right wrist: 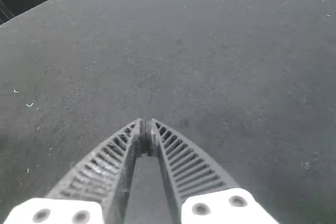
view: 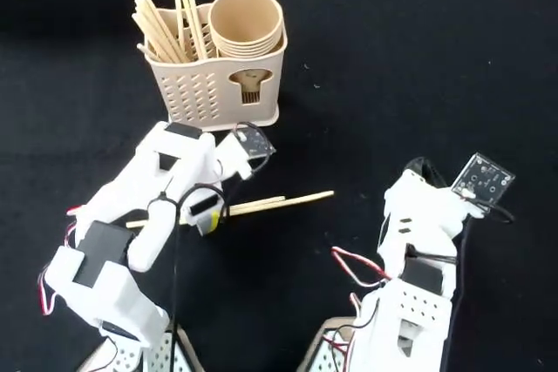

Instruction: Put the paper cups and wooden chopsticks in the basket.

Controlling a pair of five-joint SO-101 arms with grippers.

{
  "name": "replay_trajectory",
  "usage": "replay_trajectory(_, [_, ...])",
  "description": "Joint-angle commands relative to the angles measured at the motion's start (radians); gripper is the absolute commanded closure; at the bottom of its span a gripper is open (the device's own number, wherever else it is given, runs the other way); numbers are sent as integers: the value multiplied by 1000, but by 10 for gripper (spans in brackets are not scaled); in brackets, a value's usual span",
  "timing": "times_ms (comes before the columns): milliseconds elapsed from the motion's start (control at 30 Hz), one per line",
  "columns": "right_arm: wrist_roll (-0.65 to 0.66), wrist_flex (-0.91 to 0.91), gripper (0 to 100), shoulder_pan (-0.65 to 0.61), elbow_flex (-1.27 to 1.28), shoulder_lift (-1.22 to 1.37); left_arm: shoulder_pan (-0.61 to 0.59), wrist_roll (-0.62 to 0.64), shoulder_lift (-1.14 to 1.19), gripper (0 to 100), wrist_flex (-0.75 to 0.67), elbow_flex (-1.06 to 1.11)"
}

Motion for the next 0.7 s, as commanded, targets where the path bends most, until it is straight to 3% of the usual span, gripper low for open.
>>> replay_trajectory(0, [0,-21,963,-12,-51,-8,39,-5,-3,944,-37,-1])
replay_trajectory(267, [0,-21,963,-12,-51,-10,102,-2,-31,959,-5,22])
replay_trajectory(667, [0,-21,963,-12,-51,-12,117,-6,-328,961,110,134])
